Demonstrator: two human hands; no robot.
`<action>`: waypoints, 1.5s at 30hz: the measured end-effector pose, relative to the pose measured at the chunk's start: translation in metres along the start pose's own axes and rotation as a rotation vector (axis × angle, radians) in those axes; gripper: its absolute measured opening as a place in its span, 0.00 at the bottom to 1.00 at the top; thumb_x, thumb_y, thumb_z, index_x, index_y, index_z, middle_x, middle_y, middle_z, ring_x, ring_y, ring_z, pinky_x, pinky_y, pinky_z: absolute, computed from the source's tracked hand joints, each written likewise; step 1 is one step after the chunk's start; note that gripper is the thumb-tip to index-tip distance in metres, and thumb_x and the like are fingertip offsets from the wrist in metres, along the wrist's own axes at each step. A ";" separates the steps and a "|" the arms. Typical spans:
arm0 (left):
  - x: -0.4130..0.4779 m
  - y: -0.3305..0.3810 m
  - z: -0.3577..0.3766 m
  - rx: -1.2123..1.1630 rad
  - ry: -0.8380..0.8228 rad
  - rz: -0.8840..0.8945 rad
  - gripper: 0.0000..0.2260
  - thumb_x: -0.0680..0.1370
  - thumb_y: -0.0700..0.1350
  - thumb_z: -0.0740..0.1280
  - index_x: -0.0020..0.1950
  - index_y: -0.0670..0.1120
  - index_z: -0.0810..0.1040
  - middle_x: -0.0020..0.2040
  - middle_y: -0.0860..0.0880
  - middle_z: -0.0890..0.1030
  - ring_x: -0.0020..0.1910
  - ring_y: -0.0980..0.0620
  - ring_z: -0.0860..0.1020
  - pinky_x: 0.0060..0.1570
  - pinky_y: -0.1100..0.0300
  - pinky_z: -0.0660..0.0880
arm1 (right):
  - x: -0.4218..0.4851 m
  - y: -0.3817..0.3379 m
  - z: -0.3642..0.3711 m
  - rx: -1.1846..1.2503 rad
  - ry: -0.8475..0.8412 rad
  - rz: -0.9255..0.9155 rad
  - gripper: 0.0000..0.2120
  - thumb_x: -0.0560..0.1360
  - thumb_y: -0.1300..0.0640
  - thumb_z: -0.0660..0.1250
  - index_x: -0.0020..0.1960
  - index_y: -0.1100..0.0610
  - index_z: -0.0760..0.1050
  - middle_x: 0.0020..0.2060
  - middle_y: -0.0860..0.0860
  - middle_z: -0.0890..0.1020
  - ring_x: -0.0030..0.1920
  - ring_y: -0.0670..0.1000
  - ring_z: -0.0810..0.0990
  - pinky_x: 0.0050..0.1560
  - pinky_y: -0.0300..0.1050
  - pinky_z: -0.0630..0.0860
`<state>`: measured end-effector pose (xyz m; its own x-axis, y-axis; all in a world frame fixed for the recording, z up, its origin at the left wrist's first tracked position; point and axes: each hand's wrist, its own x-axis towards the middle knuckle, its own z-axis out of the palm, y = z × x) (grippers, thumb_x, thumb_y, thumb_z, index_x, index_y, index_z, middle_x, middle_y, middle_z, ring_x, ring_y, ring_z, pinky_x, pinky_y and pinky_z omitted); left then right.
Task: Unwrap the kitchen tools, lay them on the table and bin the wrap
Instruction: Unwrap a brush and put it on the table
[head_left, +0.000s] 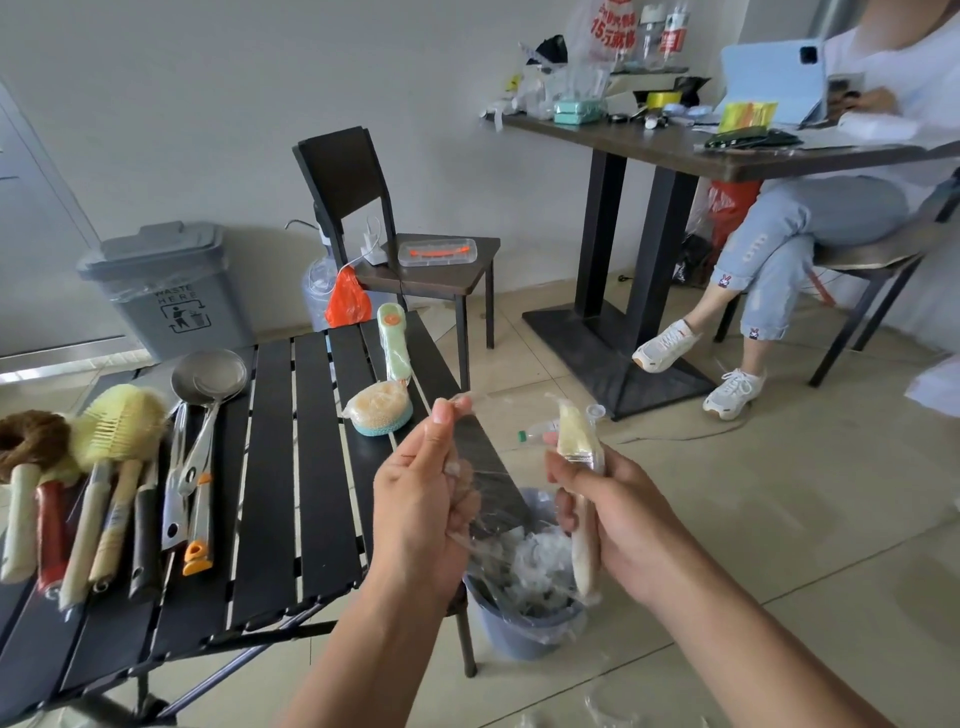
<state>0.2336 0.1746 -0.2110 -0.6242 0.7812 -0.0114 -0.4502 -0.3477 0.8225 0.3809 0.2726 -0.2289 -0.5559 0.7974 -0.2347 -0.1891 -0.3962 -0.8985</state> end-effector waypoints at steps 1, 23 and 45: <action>0.002 0.002 -0.003 0.000 0.023 0.021 0.14 0.83 0.54 0.69 0.59 0.46 0.88 0.29 0.54 0.59 0.23 0.58 0.56 0.20 0.64 0.58 | -0.001 -0.002 0.000 0.036 -0.063 0.033 0.19 0.71 0.61 0.80 0.60 0.60 0.84 0.35 0.50 0.79 0.32 0.48 0.74 0.29 0.41 0.73; 0.004 0.030 -0.014 0.244 0.224 0.262 0.14 0.83 0.55 0.70 0.53 0.47 0.89 0.26 0.54 0.61 0.23 0.56 0.57 0.23 0.64 0.59 | 0.005 -0.001 -0.011 0.152 0.058 0.042 0.22 0.67 0.56 0.82 0.58 0.60 0.82 0.31 0.49 0.74 0.30 0.46 0.71 0.30 0.39 0.72; 0.020 0.047 -0.059 0.167 0.252 0.168 0.15 0.84 0.53 0.69 0.56 0.43 0.88 0.31 0.51 0.58 0.25 0.55 0.53 0.21 0.63 0.55 | 0.004 -0.013 -0.032 0.208 -0.047 0.103 0.17 0.63 0.58 0.82 0.47 0.57 0.78 0.33 0.50 0.74 0.33 0.48 0.73 0.35 0.40 0.77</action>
<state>0.1620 0.1432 -0.2061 -0.8283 0.5603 0.0095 -0.2296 -0.3548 0.9063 0.4067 0.2953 -0.2303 -0.6173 0.7276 -0.2992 -0.2894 -0.5637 -0.7737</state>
